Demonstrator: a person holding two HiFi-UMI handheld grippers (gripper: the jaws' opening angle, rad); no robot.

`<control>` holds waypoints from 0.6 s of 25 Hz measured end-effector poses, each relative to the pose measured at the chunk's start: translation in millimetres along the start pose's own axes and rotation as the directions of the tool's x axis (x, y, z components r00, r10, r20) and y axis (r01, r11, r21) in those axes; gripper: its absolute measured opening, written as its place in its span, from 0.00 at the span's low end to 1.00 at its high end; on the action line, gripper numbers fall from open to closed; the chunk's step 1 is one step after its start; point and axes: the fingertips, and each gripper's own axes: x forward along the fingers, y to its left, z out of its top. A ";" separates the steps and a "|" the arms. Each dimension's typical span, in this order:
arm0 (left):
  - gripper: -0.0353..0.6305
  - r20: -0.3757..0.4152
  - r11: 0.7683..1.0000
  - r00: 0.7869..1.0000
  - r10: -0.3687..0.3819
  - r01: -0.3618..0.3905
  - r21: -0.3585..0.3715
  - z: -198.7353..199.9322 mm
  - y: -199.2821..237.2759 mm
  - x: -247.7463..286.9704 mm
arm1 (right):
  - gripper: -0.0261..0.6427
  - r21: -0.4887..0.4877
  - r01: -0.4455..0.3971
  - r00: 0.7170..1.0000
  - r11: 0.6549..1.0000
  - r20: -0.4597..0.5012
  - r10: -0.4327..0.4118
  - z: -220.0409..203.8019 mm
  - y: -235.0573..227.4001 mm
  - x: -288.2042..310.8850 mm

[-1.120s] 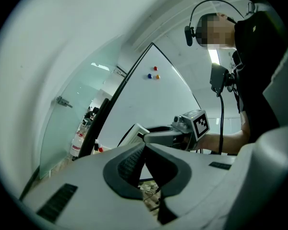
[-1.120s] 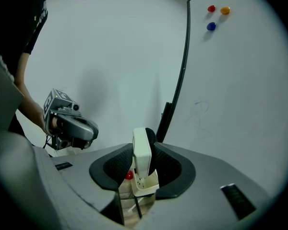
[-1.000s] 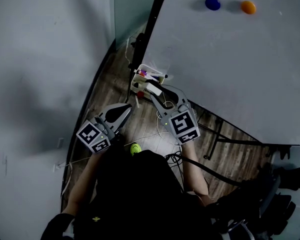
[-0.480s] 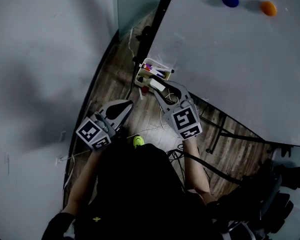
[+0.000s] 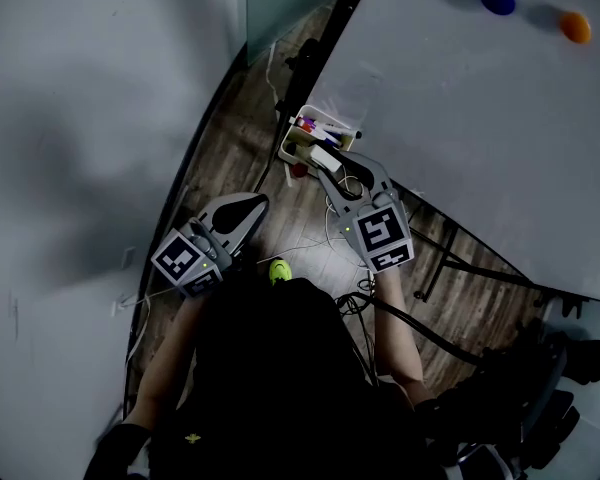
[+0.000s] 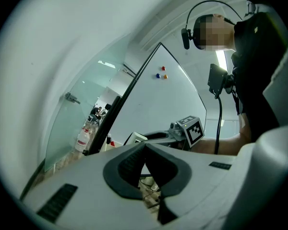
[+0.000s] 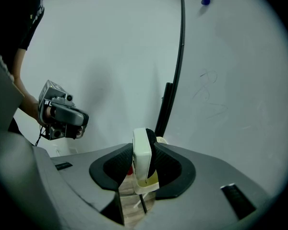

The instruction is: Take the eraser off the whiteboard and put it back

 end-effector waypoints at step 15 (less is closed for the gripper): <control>0.09 -0.023 1.000 1.000 -0.007 0.007 -0.011 1.0 12.4 1.4 | 0.27 0.010 -0.018 0.999 1.000 -0.049 0.018 -16.0 2.8 18.4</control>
